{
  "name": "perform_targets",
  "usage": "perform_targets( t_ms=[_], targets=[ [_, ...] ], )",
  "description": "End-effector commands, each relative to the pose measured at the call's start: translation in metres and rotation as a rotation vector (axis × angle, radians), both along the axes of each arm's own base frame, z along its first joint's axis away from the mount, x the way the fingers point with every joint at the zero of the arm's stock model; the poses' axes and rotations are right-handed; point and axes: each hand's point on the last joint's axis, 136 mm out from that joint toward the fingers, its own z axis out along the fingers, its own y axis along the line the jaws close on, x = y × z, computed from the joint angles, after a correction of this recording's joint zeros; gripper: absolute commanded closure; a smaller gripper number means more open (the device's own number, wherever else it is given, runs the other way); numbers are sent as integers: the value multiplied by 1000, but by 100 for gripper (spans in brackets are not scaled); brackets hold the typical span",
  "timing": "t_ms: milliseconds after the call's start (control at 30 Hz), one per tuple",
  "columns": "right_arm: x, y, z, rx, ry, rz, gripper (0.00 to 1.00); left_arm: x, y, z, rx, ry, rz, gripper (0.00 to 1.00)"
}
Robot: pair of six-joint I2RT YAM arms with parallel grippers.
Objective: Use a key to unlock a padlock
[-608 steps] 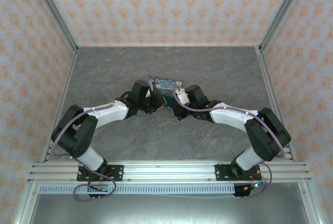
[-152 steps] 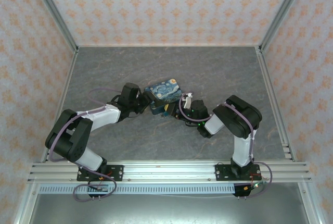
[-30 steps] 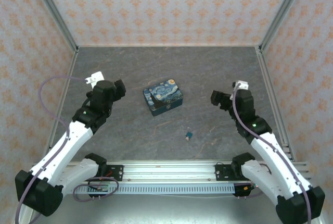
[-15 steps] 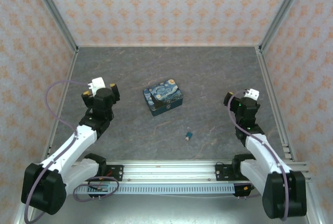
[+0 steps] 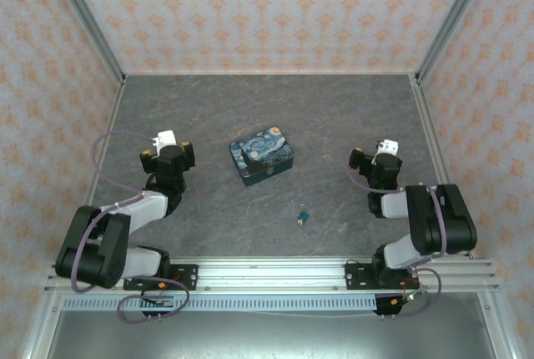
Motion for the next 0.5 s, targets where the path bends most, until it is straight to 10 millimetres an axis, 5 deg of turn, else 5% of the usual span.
perform_targets(
  t_ms=[0,100,467],
  targets=[
    [26,0,24,-9,-32,10,1,16,3,4,-18,-90,-38,0],
    [28,-6,24,-3,-32,-20,1,24,6,-9,-38,-57,-36,0],
    [27,-4,24,-25,-28,-21,1,27,3,-8,-33,-46,-58,0]
  ],
)
